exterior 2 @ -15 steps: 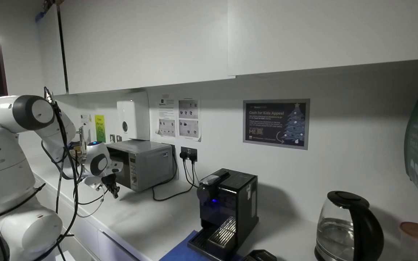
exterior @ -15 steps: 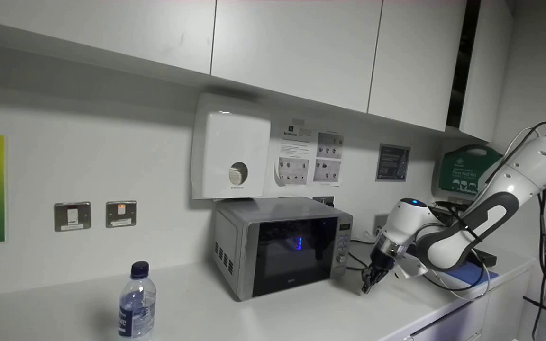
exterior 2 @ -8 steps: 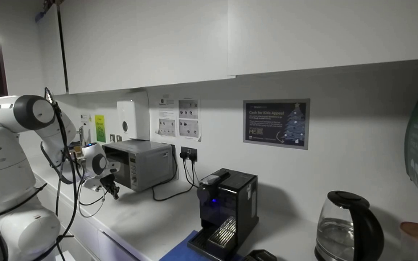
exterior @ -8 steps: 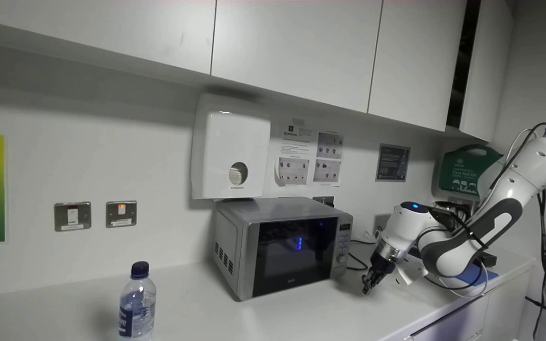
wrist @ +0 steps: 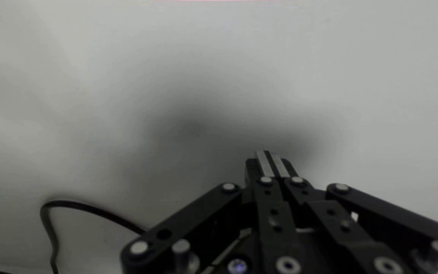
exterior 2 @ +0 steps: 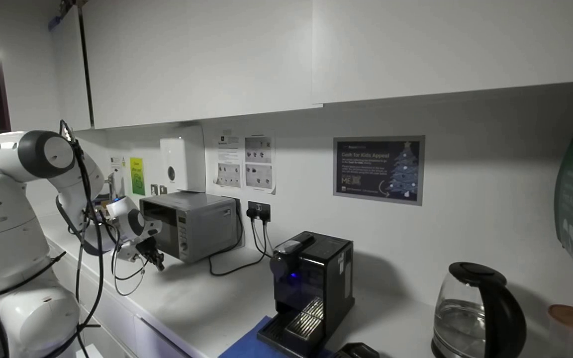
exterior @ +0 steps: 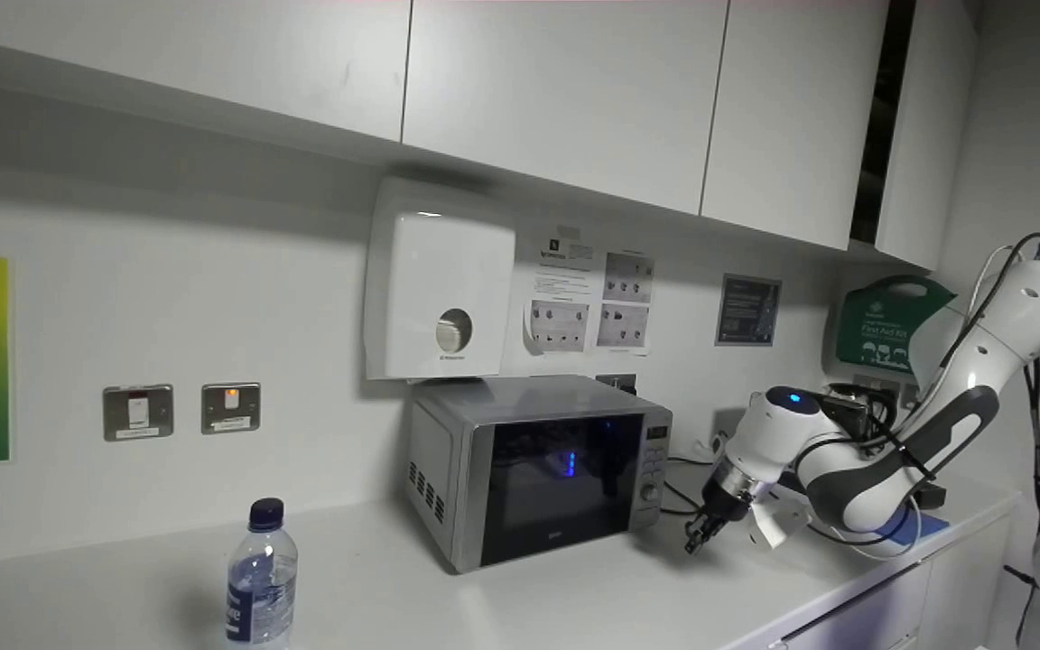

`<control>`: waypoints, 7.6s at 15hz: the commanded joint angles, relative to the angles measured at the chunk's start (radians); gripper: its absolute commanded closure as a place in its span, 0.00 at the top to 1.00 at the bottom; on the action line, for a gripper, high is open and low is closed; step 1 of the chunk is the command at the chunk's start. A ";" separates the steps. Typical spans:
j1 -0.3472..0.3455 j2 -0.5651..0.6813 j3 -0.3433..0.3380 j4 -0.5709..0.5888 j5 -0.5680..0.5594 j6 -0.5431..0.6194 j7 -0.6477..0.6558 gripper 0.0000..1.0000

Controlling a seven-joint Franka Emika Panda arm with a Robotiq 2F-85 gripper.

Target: Press a button on the microwave

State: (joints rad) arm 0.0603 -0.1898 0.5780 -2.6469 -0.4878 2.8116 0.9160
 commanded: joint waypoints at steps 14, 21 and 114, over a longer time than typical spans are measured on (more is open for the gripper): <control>-0.107 0.119 0.045 0.109 -0.452 0.014 0.332 0.00; -0.096 0.189 0.031 0.160 -0.596 -0.011 0.418 0.00; 0.310 0.334 -0.210 0.405 -0.917 -0.568 0.194 0.00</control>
State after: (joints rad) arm 0.3615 0.1442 0.3826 -2.3010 -1.3636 2.2885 1.1555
